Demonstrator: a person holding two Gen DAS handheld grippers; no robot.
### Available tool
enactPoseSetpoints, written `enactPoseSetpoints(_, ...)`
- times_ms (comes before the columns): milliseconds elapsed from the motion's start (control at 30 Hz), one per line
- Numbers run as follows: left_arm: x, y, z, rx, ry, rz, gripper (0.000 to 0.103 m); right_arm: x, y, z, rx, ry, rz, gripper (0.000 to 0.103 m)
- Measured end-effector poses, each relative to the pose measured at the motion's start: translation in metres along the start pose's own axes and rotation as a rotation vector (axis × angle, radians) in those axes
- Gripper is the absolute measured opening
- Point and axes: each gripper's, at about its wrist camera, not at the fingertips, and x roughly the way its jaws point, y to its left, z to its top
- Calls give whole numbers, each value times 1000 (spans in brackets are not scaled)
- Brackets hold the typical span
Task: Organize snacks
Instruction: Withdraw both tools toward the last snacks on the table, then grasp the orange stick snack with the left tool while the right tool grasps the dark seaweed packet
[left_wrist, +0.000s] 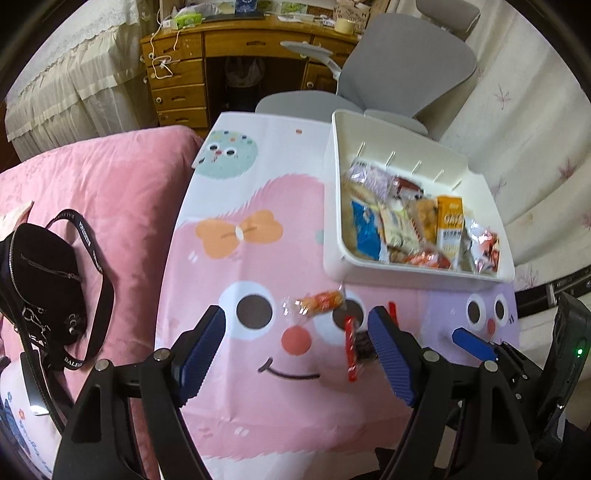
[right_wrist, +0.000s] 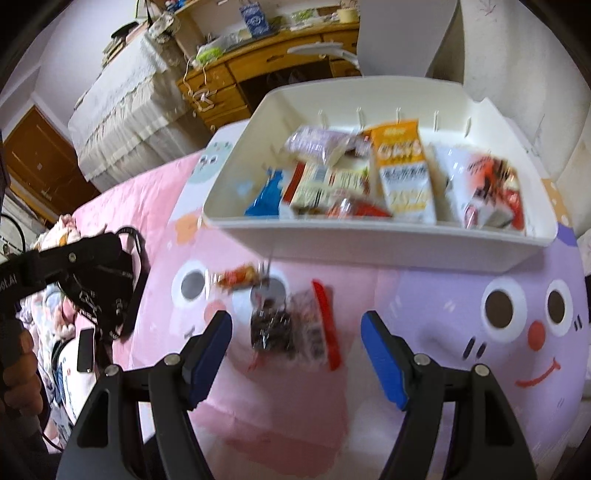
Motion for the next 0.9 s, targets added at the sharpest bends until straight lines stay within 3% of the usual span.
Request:
enactPoseSetpoints(433,28,4,-12,148,60,-4,78,26,20,-34,-32,33,-50,73)
enactPoseSetpoints(900,109,-5,-5,355,67,-64,78,51,60,-65,-220,-158,-225,74)
